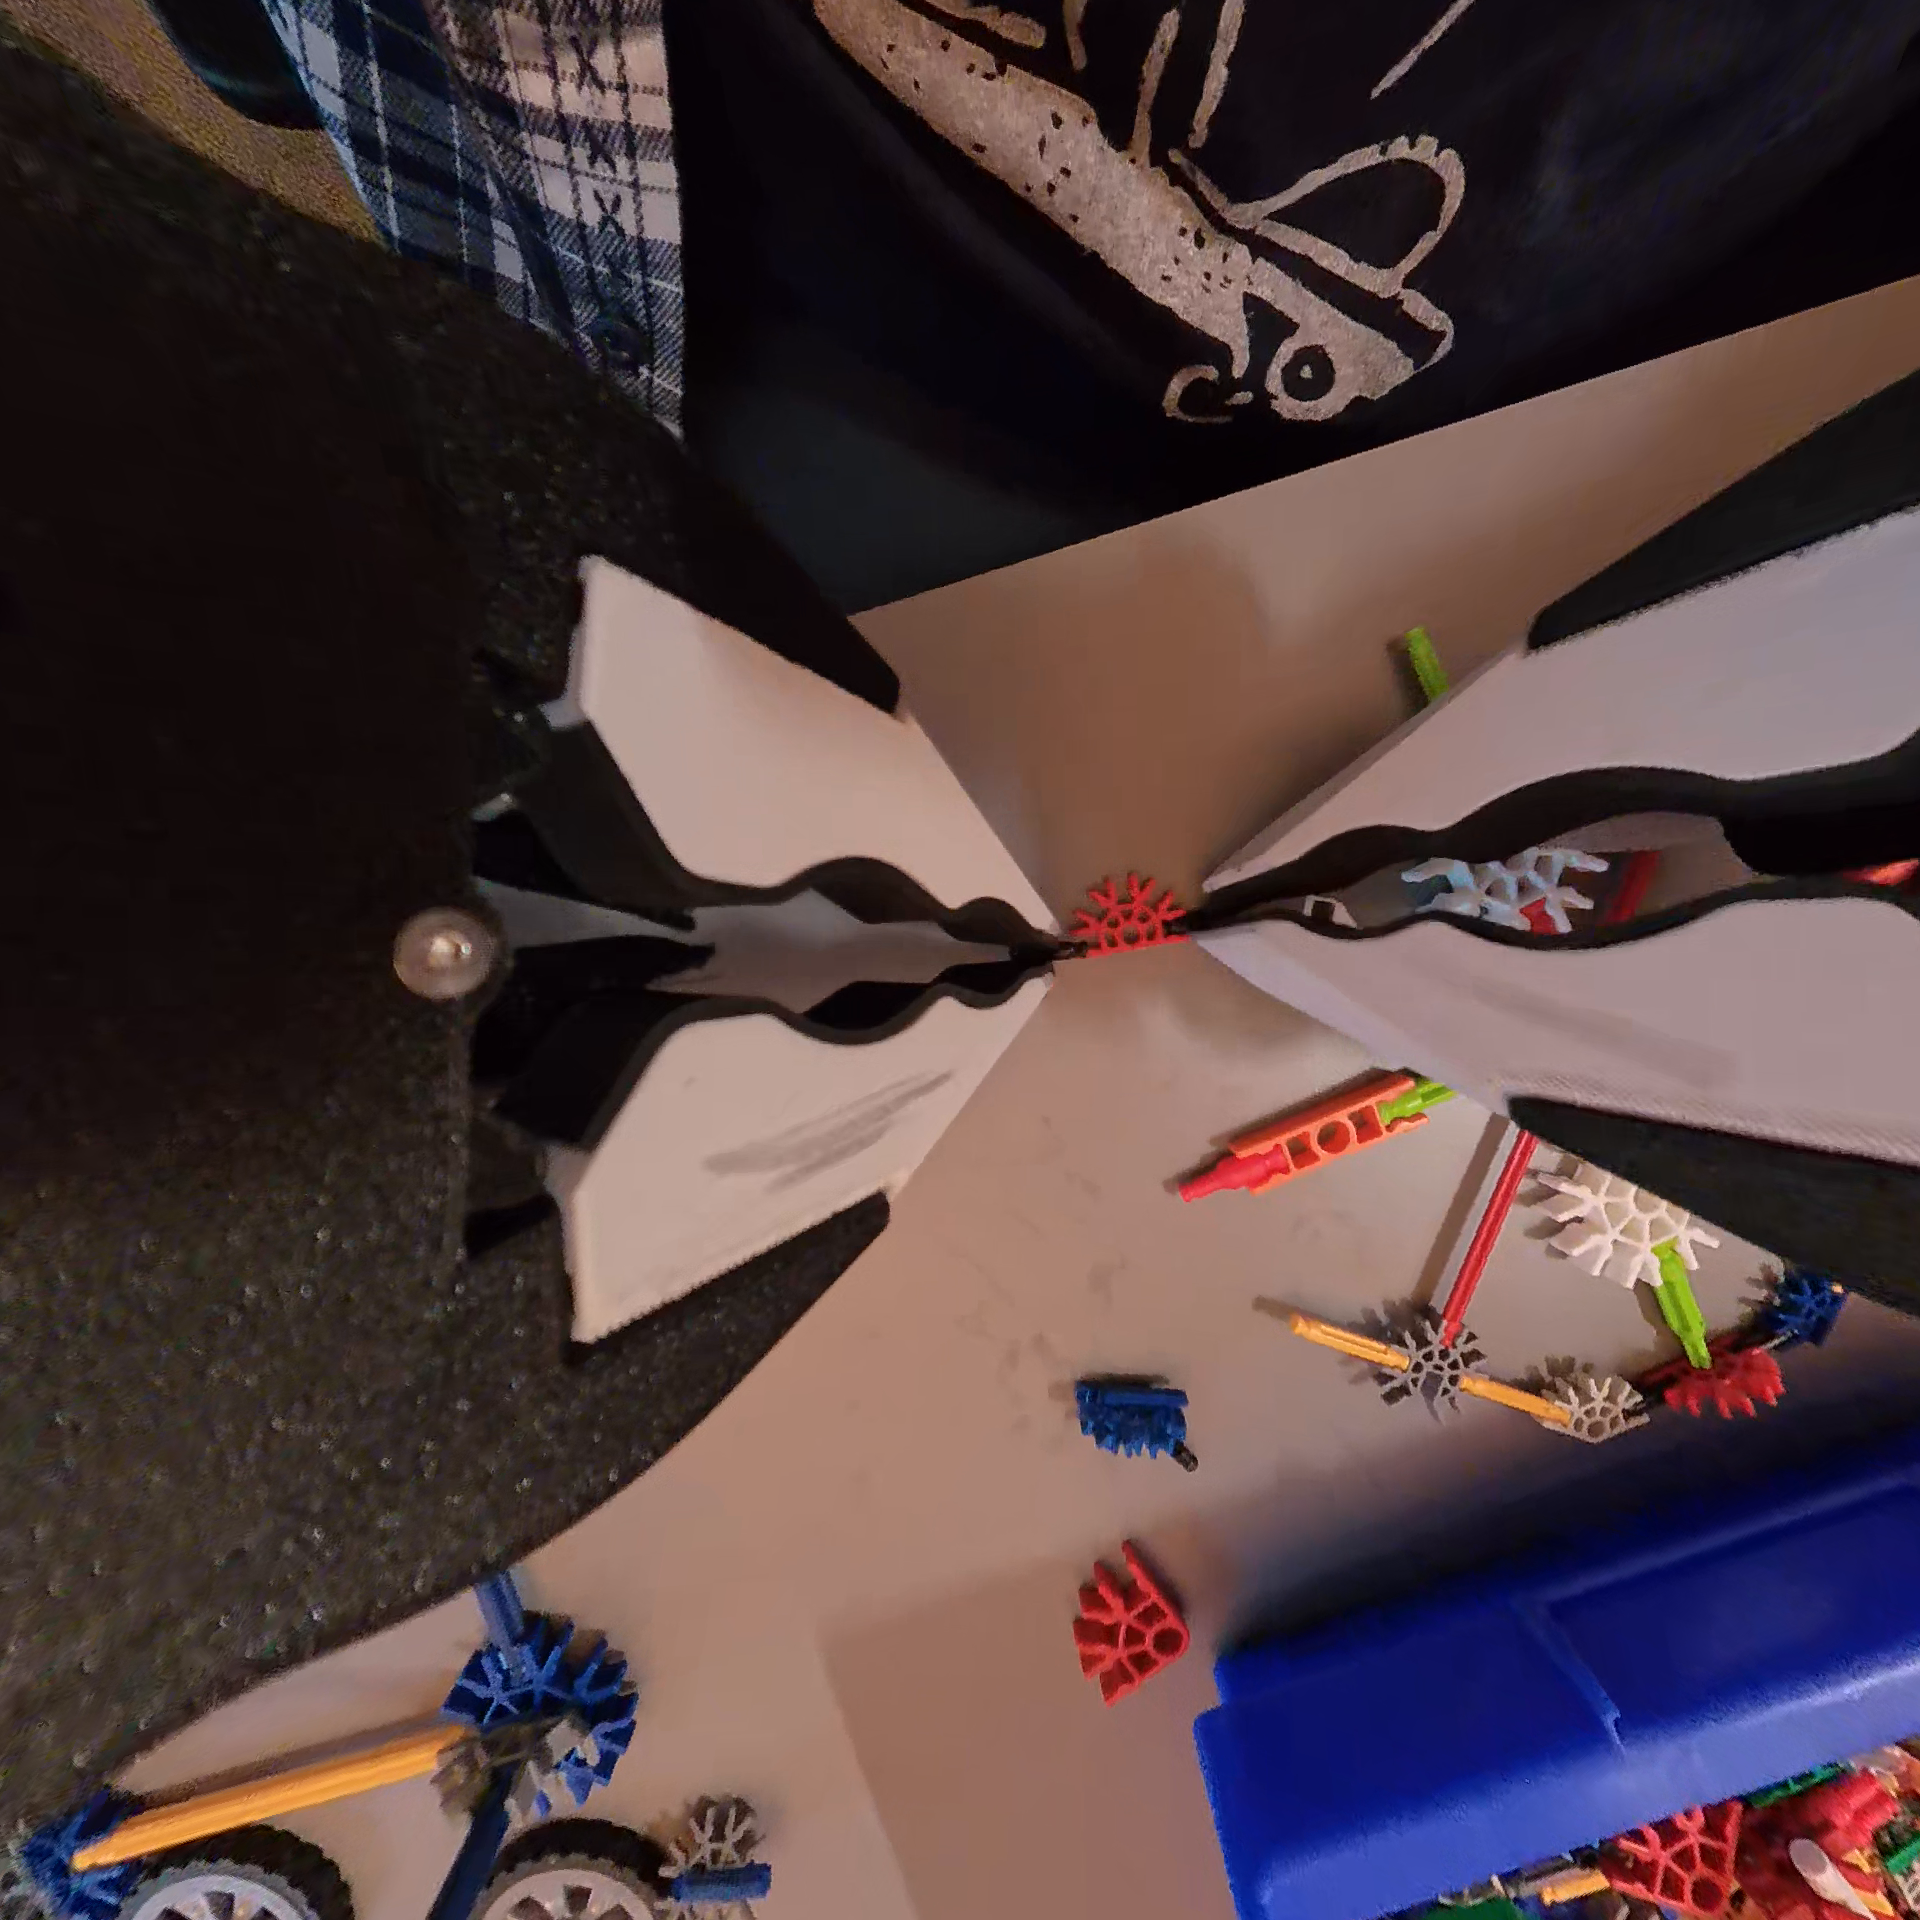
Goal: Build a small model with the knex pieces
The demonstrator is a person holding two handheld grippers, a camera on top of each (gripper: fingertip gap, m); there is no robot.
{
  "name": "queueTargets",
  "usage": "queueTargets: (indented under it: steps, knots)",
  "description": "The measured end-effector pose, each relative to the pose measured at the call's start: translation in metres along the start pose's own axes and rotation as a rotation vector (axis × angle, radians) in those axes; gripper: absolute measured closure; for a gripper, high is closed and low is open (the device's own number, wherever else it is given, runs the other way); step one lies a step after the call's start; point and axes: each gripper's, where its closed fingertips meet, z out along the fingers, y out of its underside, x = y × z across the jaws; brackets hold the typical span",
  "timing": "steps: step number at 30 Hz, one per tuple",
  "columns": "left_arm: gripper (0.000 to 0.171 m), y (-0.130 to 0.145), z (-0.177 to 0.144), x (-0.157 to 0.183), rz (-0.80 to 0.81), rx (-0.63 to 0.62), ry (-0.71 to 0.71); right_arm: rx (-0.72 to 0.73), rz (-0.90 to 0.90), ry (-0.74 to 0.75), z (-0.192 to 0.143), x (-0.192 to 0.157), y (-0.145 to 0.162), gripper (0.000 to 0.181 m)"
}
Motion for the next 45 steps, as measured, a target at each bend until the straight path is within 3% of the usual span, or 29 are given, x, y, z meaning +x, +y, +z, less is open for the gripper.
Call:
queueTargets:
  steps: [5, 19, 41, 45]
  knots:
    - [0.159, 0.0007, -0.0015, -0.0040, -0.014, 0.009, -0.017, -0.023, -0.016, 0.004, 0.0007, 0.0002, 0.0001, 0.180]
    - [0.171, 0.0012, 0.0010, -0.0030, 0.041, 0.007, -0.005, -0.073, -0.071, -0.010, 0.0031, 0.0038, 0.0028, 0.180]
    - [0.171, 0.0004, 0.0020, -0.0043, 0.053, 0.000, -0.006, -0.057, -0.039, -0.019, 0.0017, 0.0050, 0.0015, 0.171]
    - [0.171, 0.0003, 0.0021, -0.0047, 0.055, -0.002, -0.007, -0.017, -0.024, -0.031, -0.0028, 0.0040, -0.0050, 0.177]
